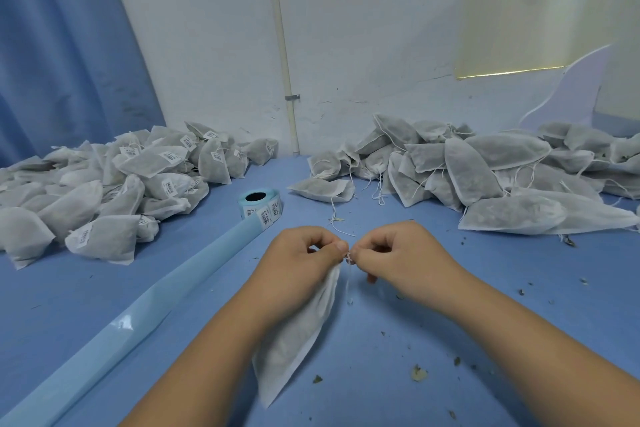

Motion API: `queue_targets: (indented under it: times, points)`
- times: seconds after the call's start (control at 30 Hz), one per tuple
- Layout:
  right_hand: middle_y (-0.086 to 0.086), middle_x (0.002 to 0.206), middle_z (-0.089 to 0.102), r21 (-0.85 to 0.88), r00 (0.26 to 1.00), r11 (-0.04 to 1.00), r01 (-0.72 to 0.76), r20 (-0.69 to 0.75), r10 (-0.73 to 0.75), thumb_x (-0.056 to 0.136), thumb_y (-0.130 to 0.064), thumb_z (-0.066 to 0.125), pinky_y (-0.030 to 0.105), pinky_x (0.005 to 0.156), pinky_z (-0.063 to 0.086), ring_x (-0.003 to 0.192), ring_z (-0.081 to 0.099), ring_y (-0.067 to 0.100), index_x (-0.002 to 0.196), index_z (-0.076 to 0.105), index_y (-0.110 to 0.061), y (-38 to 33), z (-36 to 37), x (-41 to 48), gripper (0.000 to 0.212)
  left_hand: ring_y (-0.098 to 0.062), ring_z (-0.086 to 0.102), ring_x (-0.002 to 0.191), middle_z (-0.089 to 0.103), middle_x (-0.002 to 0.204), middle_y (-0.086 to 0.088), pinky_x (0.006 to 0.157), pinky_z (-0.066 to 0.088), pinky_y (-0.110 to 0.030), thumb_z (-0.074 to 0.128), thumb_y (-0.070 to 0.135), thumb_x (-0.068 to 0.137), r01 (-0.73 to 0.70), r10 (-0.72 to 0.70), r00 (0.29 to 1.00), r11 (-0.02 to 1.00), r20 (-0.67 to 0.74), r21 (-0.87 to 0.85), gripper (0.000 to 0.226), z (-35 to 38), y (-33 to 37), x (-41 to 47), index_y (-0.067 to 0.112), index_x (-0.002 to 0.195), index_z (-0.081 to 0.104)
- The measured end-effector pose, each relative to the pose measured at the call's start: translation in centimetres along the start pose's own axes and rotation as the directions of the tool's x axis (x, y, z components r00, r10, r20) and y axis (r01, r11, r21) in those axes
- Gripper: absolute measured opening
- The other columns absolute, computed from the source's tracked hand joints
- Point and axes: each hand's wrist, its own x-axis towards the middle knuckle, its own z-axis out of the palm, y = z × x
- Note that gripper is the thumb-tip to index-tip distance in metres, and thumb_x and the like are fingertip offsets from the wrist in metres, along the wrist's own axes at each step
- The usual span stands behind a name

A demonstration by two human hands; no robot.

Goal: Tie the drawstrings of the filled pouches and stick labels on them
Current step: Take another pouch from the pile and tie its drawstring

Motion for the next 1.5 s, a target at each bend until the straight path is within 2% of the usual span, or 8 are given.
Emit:
queue_targets:
  times: [0.17,0.4,0.67,0.87,1.07,1.23,1.33,1.5]
  points:
    - [-0.009,0.050,0.059,0.026,0.999,0.999,0.037,-0.009,-0.037,0.081,-0.022,0.067,0.012,0.036,0.031,0.039,0.044,0.001,0.066,0.072,-0.021,-0.2,0.0,-0.2,0.016,-0.010,0.047,0.064,0.058,0.073,0.000,0.065,0.037,-0.024,0.061,0.026,0.095,0.125,-0.113,0.987,0.986,0.113,-0.114,0.030,-0.3,0.2,-0.1,0.026,0.066,0.070]
    - [-0.011,0.049,0.051,0.031,0.986,0.986,0.162,-0.054,-0.160,0.078,-0.019,0.069,0.014,0.042,0.032,0.044,0.037,0.003,0.058,0.070,-0.028,-0.5,0.3,-0.4,0.022,-0.012,0.047,0.048,0.055,0.055,0.001,0.048,0.041,-0.021,0.057,0.015,0.095,0.319,-0.201,0.935,0.840,0.293,-0.440,0.035,-0.8,0.2,0.0,0.015,0.061,0.067]
    - [-0.005,0.065,0.059,-0.258,0.878,0.910,0.325,-0.275,-0.392,0.074,-0.019,0.073,0.015,0.059,0.040,0.066,0.053,0.008,0.062,0.064,-0.025,-0.2,0.9,0.0,0.016,-0.016,0.047,0.053,0.054,0.062,-0.006,0.056,0.036,-0.030,0.067,0.028,0.083,0.342,-0.215,0.933,0.776,0.288,-0.530,0.025,-0.5,-0.3,0.4,0.013,0.063,0.068]
    - [-0.004,0.072,0.058,-0.421,0.835,0.799,0.429,-0.154,-0.529,0.079,-0.017,0.070,0.023,0.063,0.043,0.067,0.055,0.010,0.075,0.070,-0.015,-0.2,0.9,-0.4,0.005,-0.014,0.047,0.049,0.049,0.053,-0.003,0.053,0.035,-0.028,0.069,0.030,0.075,0.326,-0.212,0.942,0.761,0.260,-0.561,0.023,-0.2,-0.1,0.4,0.011,0.063,0.066]
    - [-0.006,0.071,0.060,-0.404,0.846,0.812,0.421,-0.149,-0.512,0.081,-0.022,0.068,0.016,0.064,0.041,0.069,0.056,0.010,0.077,0.071,-0.015,0.0,1.2,-0.4,0.009,-0.008,0.055,0.046,0.059,0.052,0.002,0.046,0.044,-0.018,0.058,0.016,0.094,0.243,-0.162,0.968,0.797,0.191,-0.554,0.041,0.0,-0.1,0.3,0.016,0.054,0.069]
    - [-0.008,0.068,0.061,-0.357,0.890,0.868,0.345,-0.169,-0.423,0.085,-0.022,0.069,0.011,0.063,0.038,0.074,0.053,0.004,0.070,0.069,-0.021,0.3,1.2,0.0,0.014,-0.010,0.054,0.051,0.061,0.062,-0.002,0.050,0.045,-0.020,0.067,0.020,0.088,0.218,-0.170,0.975,0.825,0.140,-0.521,0.024,0.1,0.2,0.2,0.011,0.067,0.069]
    - [-0.011,0.064,0.056,-0.290,0.927,0.906,0.308,-0.124,-0.355,0.086,-0.023,0.069,0.009,0.060,0.036,0.067,0.052,-0.002,0.064,0.060,-0.036,0.3,0.8,0.1,0.027,-0.010,0.051,0.053,0.058,0.062,0.000,0.053,0.043,-0.021,0.071,0.026,0.084,0.206,-0.162,0.978,0.866,0.135,-0.455,0.023,0.0,0.1,0.3,0.018,0.062,0.069]
    - [-0.013,0.059,0.050,-0.308,0.953,0.905,0.294,0.019,-0.303,0.088,-0.022,0.065,0.013,0.056,0.035,0.059,0.046,0.001,0.064,0.055,-0.029,0.2,-0.2,0.1,0.027,-0.005,0.051,0.051,0.058,0.059,0.007,0.052,0.041,-0.015,0.073,0.031,0.084,0.178,-0.138,0.979,0.940,0.150,-0.292,0.024,-0.4,-0.2,0.1,0.023,0.061,0.070]
